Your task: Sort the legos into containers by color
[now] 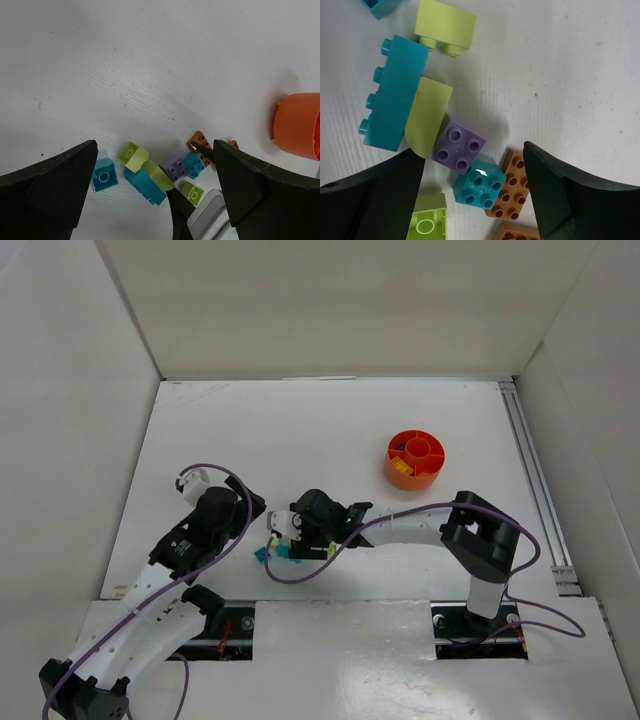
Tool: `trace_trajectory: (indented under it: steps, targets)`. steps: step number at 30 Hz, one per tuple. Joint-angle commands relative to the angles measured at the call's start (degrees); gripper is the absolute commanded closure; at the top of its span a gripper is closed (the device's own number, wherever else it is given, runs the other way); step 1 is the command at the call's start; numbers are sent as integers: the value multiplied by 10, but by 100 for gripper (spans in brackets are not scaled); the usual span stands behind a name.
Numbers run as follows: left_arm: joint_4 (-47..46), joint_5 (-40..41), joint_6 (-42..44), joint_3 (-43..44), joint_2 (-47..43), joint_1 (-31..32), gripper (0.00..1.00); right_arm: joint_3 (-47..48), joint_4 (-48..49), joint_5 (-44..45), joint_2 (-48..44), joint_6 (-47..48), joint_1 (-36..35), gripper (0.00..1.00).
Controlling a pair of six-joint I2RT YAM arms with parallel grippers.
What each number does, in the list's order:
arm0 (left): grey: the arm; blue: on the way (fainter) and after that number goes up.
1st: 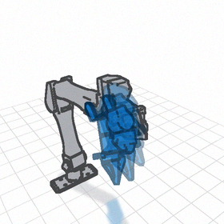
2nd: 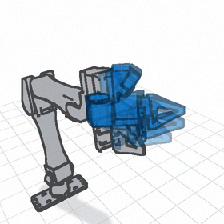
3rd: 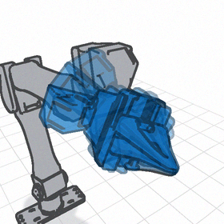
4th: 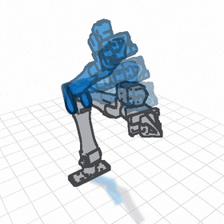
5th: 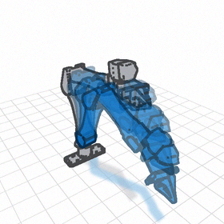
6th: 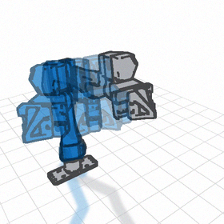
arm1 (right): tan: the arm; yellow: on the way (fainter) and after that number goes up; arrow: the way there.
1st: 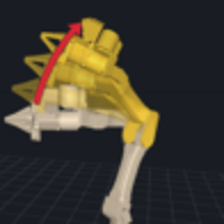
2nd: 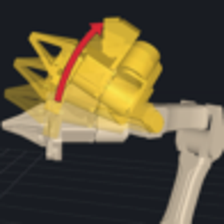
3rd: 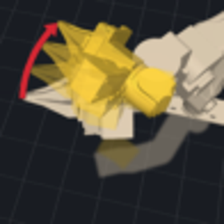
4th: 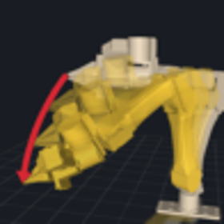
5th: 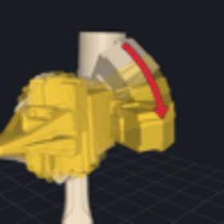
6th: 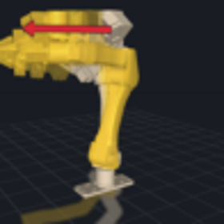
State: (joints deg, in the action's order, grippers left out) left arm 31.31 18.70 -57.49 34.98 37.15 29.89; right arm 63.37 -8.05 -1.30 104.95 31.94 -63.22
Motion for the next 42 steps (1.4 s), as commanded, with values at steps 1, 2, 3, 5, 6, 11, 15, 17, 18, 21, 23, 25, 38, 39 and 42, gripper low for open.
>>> trace_trajectory:
  steps: [1,2,3,5,6,11,15,17,18,21,23,25,38,39,42]
  targets:
    - [-5,13,8,4,3,-1,0,6,12,3,6,-28,24,17]
    - [-5,13,8,4,3,-1,0,1,12,-4,1,-34,24,19]
    - [-5,13,8,4,3,-1,0,1,12,-11,1,-34,29,19]
    - [-5,13,8,4,3,-1,0,-4,12,-17,1,-39,29,23]
    - [-5,13,8,4,3,-1,0,-4,12,-17,1,-39,29,23]
    - [-11,13,8,4,3,-1,0,-4,17,-41,1,-55,29,37]
    - [-11,13,8,4,3,-1,0,-4,37,-54,1,-67,29,48]
    - [-11,13,14,4,3,-1,0,-4,42,-60,6,-67,29,38]
    - [-11,13,14,4,8,-1,0,-4,42,-60,6,-67,29,31]
    - [-11,7,14,4,8,-1,0,-4,47,-91,6,-45,29,25]
    - [-16,7,14,4,8,-1,0,-4,47,-98,12,-27,29,22]
    - [-16,7,14,4,8,-1,0,3,47,-79,18,-19,29,24]
    - [-16,7,14,4,3,-1,0,-4,47,-84,34,-70,62,48]
    - [-16,7,14,4,3,-1,0,-4,47,-90,34,-76,62,50]
    - [-16,7,14,4,3,-1,0,-10,59,-98,28,-76,62,66]
